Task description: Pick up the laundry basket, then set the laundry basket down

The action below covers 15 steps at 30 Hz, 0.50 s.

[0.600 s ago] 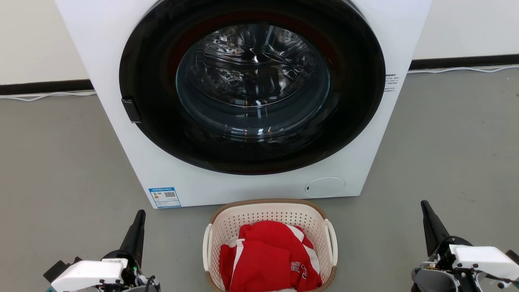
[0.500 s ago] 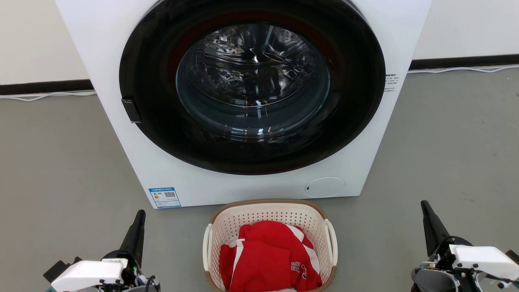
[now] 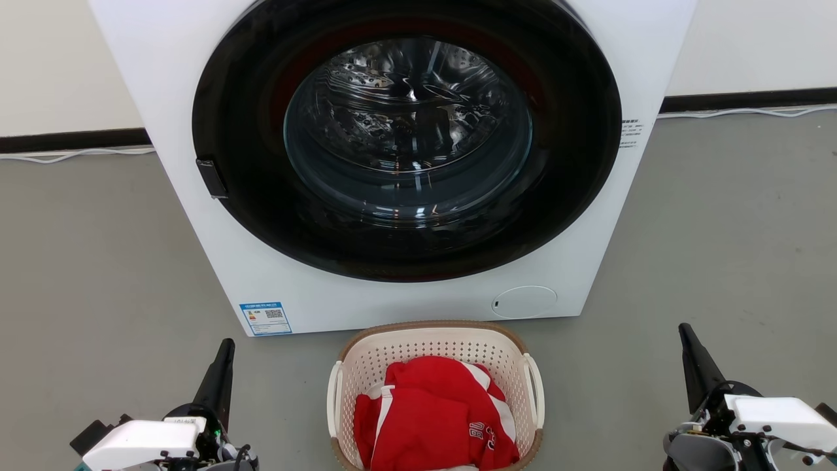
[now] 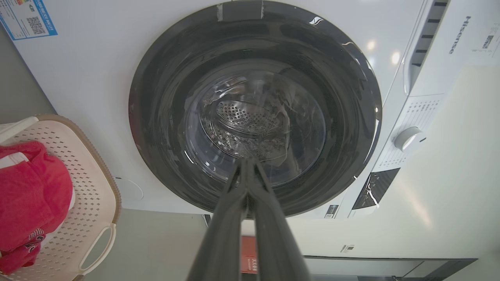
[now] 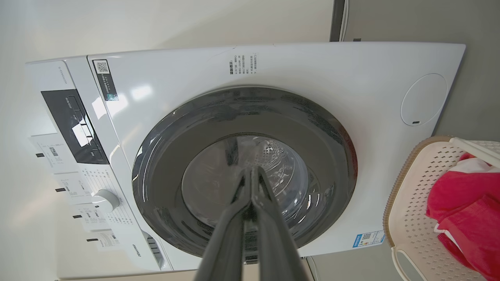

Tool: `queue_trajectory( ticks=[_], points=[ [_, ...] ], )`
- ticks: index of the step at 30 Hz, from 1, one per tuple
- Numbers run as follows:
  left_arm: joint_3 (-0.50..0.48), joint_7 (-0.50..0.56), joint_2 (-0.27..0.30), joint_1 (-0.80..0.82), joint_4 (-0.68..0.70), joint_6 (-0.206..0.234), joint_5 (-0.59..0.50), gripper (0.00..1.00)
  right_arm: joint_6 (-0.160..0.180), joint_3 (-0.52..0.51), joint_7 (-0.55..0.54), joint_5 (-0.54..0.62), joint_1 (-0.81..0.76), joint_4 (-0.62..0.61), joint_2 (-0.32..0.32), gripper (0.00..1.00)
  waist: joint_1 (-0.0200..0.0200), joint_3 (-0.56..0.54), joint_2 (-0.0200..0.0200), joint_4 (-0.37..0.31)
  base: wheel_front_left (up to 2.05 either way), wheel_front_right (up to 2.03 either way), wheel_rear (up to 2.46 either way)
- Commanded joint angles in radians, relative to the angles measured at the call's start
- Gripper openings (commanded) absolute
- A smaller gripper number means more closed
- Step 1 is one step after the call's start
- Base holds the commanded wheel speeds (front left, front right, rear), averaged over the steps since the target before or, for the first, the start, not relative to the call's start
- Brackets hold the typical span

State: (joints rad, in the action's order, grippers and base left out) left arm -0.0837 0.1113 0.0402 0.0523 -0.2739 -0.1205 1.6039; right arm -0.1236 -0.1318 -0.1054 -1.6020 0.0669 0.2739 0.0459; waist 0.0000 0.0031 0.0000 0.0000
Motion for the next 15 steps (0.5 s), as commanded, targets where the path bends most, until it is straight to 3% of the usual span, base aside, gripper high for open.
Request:
queue_trajectory(
  ticks=[1,15],
  points=[
    [-0.030,0.002,0.010,0.056,0.029,-0.010,0.005,0.00,-0.007,0.019,-0.007,-0.007,0.041,-0.029,0.004,0.00,0.0000,0.000,0.0000,0.000,0.00,0.00,0.00],
    [-0.030,0.002,0.010,0.056,0.029,-0.010,0.005,0.00,-0.007,0.019,-0.007,-0.007,0.041,-0.029,0.004,0.00,0.0000,0.000,0.0000,0.000,0.00,0.00,0.00]
  ],
)
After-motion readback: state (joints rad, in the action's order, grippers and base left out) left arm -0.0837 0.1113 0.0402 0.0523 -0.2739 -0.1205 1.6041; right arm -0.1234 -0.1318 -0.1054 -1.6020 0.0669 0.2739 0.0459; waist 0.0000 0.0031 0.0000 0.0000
